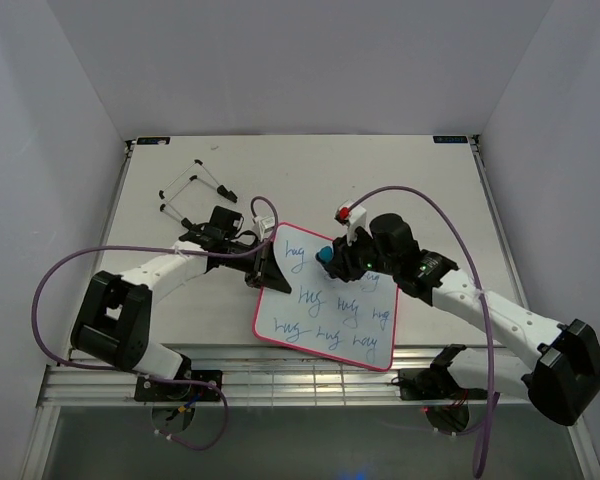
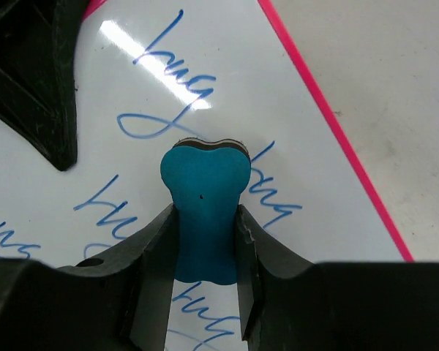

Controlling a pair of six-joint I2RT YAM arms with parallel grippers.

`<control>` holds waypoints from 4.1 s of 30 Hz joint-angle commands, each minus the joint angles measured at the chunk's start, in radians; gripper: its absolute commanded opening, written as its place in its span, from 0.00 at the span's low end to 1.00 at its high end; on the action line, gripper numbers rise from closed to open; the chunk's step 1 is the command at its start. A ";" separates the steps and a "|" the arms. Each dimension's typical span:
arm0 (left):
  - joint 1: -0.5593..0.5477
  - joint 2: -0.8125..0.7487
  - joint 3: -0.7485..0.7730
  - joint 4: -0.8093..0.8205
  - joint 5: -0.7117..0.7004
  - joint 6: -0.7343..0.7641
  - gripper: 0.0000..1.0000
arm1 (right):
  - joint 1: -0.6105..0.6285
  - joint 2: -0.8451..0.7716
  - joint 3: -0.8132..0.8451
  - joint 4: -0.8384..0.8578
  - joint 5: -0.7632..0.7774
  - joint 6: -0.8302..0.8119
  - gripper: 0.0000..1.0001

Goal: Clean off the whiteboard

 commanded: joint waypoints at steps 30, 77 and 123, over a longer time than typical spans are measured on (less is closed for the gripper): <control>0.002 -0.057 -0.081 0.138 -0.103 0.027 0.00 | 0.226 0.380 0.399 -0.187 0.178 -0.010 0.55; 0.006 -0.077 -0.074 0.138 -0.116 0.034 0.00 | 0.221 0.628 0.670 -0.375 0.039 0.041 0.22; 0.040 -0.119 -0.075 0.144 -0.169 0.024 0.00 | 0.148 0.409 0.194 -0.291 0.169 0.157 0.18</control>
